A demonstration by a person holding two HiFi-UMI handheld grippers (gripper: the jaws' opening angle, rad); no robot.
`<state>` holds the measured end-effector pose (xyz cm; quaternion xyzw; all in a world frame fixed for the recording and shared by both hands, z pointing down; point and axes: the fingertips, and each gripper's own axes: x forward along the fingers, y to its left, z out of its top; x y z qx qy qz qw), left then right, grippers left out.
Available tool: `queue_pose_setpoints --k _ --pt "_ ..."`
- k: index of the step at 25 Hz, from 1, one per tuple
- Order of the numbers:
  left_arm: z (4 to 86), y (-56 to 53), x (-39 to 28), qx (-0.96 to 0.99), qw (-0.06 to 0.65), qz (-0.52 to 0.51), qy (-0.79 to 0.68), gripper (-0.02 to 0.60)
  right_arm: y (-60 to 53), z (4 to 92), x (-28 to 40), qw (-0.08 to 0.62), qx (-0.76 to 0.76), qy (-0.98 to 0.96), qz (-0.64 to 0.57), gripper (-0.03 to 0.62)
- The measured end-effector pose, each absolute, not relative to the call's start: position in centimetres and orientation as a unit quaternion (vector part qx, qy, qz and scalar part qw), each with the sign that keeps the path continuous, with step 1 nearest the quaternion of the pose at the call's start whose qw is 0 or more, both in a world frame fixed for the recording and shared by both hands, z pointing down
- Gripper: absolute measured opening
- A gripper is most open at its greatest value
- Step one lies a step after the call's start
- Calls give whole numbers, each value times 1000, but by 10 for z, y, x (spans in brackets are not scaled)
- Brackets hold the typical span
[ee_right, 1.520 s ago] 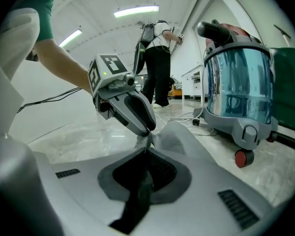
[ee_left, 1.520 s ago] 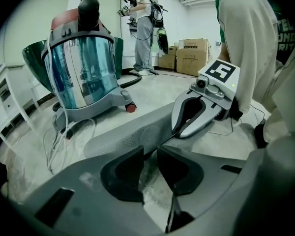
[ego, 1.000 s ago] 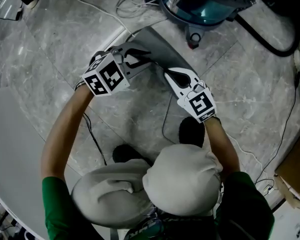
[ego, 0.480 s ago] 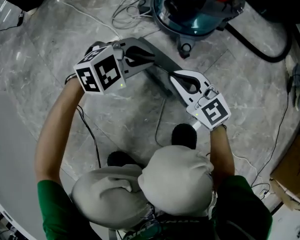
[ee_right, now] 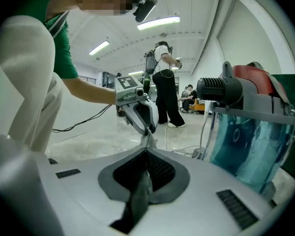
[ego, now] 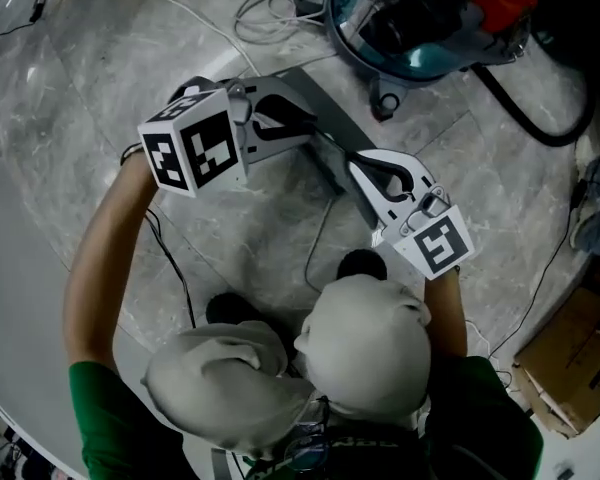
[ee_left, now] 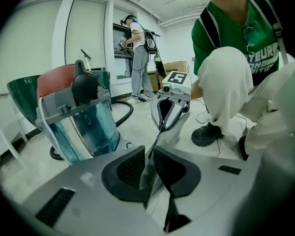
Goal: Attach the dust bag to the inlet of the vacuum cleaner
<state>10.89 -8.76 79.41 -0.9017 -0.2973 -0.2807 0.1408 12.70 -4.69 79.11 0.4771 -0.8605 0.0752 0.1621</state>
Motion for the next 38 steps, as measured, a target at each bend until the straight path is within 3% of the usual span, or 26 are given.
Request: queue_pose_setpoints --k 11,24,38 --pt "743 -138 122 -898 150 -325 -255 38 -103 726 136 174 417 -890 59 12" --pt "680 -156 140 -872 217 -361 -250 17 -126 655 160 97 463 -881 28 12" --pt "661 -174 185 -856 260 -378 -240 18 -136 642 201 62 508 -859 30 12"
